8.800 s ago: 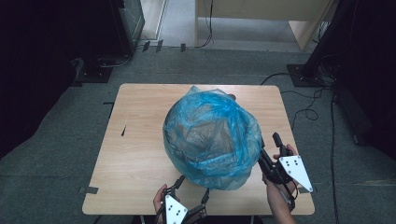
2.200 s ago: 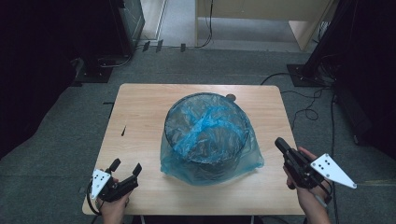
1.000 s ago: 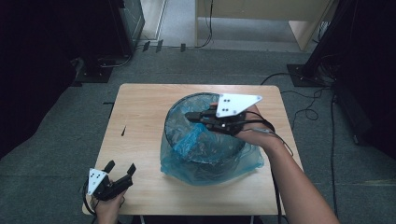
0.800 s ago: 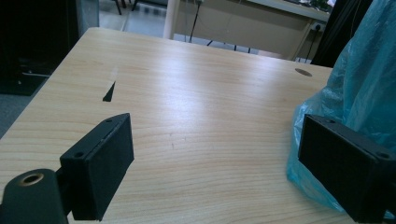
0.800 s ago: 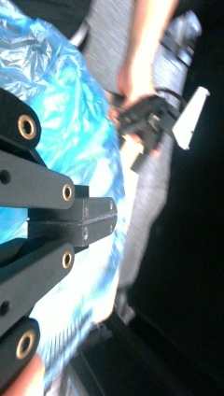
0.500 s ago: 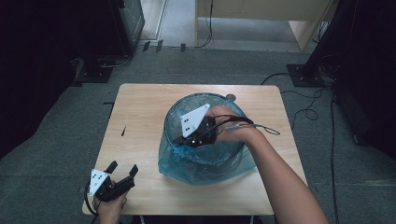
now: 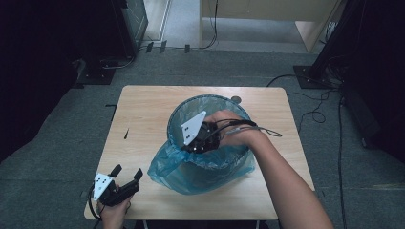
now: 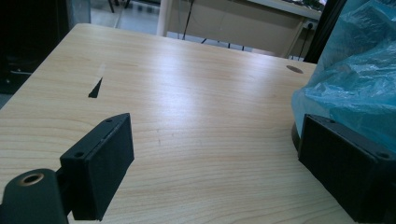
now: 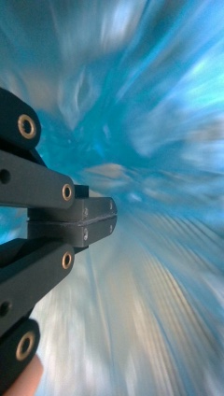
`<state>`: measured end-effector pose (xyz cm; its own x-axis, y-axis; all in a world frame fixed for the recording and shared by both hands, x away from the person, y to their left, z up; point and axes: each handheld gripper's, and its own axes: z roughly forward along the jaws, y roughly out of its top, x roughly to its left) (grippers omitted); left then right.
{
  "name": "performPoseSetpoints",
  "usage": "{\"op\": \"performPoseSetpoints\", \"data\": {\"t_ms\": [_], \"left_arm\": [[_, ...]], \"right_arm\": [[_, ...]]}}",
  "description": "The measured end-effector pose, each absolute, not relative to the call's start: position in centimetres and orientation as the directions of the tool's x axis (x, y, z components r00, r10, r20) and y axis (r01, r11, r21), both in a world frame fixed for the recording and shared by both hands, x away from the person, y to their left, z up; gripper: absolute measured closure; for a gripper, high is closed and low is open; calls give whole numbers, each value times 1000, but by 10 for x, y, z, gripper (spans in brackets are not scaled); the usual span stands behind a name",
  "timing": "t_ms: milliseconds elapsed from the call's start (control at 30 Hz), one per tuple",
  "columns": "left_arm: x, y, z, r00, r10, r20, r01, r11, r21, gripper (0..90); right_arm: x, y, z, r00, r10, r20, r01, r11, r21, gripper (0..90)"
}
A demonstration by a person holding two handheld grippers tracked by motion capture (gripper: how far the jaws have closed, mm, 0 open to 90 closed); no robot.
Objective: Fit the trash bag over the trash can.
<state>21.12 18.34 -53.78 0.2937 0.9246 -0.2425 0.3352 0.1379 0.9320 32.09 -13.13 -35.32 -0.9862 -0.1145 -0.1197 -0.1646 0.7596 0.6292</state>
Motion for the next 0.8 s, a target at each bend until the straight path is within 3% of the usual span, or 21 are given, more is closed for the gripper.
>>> {"op": "performPoseSetpoints", "data": {"t_ms": [233,300,333,400,600,667,800], "left_arm": [[211,182,-537,291,927,-238,327,138,935,110],[211,182,-538,286,928,-237,331,136,934,110],[211,182,-538,286,928,-237,331,137,934,110],[211,182,-538,286,929,-235,330,135,934,110],[210,184,-538,285,928,-241,330,141,933,110],[210,184,-538,286,927,-242,329,142,934,110],[210,184,-538,283,928,-243,330,144,933,110]], "right_arm": [[329,-154,-308,-979,8,-206,-142,696,704,900],[335,-152,-317,-966,49,-253,-129,760,637,900],[338,-147,-330,-955,52,-291,-123,825,552,900],[338,-136,-352,-958,6,-285,-128,885,448,900],[333,-119,-386,-981,-72,-179,-132,926,352,900],[333,-119,-386,-982,-73,-177,-133,925,356,900],[333,-132,-355,-981,-78,-180,-156,867,473,900]]}}
